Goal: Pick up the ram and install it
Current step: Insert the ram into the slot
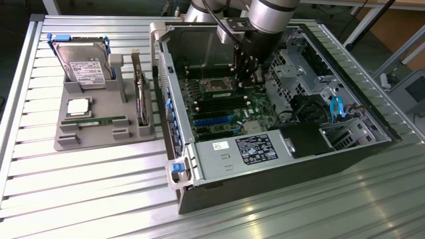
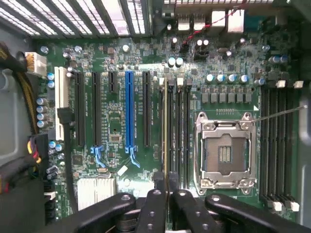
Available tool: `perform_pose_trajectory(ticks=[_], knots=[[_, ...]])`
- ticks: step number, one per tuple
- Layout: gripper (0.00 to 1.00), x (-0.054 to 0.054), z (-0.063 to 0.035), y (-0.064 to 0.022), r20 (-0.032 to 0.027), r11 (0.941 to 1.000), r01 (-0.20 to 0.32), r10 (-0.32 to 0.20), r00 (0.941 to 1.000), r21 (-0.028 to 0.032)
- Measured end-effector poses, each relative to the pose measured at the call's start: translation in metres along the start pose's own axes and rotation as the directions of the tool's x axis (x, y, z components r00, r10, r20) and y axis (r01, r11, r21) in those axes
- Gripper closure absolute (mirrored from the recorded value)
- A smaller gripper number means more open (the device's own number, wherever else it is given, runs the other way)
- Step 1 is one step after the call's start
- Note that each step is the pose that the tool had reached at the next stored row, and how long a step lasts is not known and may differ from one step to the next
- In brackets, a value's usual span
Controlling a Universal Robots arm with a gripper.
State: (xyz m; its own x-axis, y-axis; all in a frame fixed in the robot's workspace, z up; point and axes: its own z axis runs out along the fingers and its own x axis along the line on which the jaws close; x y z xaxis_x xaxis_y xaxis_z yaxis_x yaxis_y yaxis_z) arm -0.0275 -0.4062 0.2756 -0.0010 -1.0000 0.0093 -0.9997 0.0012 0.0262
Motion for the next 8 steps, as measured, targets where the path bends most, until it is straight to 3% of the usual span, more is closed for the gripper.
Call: perform_pose_trajectory(ticks=[8], knots=[[0.89, 0.0000, 0.0001, 0.0001, -0.0005, 1.0000, 0.000, 0.000, 1.0000, 0.0000]])
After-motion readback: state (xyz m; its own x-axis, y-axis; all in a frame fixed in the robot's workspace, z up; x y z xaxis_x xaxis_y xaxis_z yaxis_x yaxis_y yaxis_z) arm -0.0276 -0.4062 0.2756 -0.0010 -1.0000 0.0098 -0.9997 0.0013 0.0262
